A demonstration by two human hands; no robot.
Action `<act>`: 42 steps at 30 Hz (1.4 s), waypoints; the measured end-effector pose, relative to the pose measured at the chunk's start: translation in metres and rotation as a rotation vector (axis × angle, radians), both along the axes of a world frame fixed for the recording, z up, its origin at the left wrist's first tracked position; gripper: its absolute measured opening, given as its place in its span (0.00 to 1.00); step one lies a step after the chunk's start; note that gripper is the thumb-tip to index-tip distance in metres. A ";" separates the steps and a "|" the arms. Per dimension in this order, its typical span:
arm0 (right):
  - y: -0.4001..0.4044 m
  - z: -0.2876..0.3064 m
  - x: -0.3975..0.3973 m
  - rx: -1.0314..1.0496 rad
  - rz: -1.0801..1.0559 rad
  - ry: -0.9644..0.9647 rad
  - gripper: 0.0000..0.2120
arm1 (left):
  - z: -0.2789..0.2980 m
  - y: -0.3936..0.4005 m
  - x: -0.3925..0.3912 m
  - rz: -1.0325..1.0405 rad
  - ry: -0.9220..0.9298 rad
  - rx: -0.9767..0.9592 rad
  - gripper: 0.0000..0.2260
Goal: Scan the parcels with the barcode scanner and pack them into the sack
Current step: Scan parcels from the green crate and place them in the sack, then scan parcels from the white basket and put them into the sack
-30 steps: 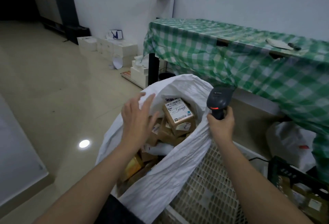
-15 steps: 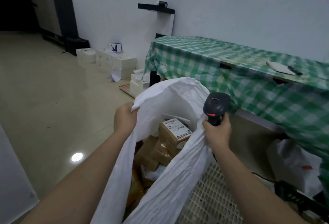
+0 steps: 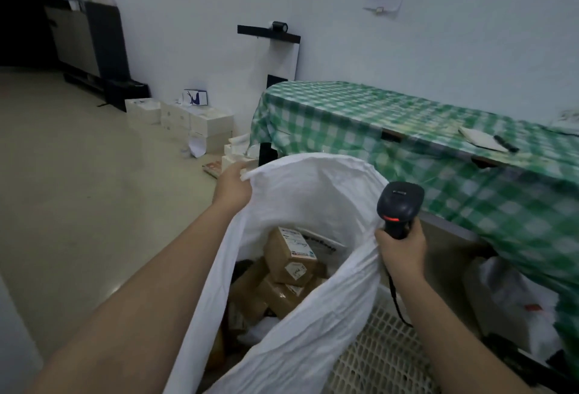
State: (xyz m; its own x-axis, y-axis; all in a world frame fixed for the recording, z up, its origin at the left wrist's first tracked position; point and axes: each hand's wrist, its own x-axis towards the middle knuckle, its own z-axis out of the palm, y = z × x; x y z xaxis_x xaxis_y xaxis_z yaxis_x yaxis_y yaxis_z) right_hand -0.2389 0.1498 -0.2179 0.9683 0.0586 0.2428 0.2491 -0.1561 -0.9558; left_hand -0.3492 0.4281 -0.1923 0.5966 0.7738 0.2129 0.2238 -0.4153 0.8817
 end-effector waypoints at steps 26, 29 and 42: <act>-0.258 -0.049 -0.104 -0.745 0.243 -0.016 0.14 | -0.047 -0.282 -0.069 -0.409 0.027 0.461 0.18; -0.300 -0.062 -0.113 -0.895 0.317 -0.069 0.14 | -0.071 -0.328 -0.062 -0.551 0.100 0.426 0.17; -0.448 -0.171 -0.065 -1.103 0.212 -0.103 0.15 | -0.198 -0.468 0.020 -0.939 0.430 0.220 0.15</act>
State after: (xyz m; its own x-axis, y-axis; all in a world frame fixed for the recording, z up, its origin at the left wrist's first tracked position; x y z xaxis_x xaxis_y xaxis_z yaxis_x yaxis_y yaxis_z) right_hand -0.3039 -0.2982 -0.3886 0.8916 0.4515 0.0348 0.4408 -0.8478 -0.2948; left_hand -0.3293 -0.0397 -0.3906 0.9946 -0.0676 -0.0793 0.0056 -0.7254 0.6883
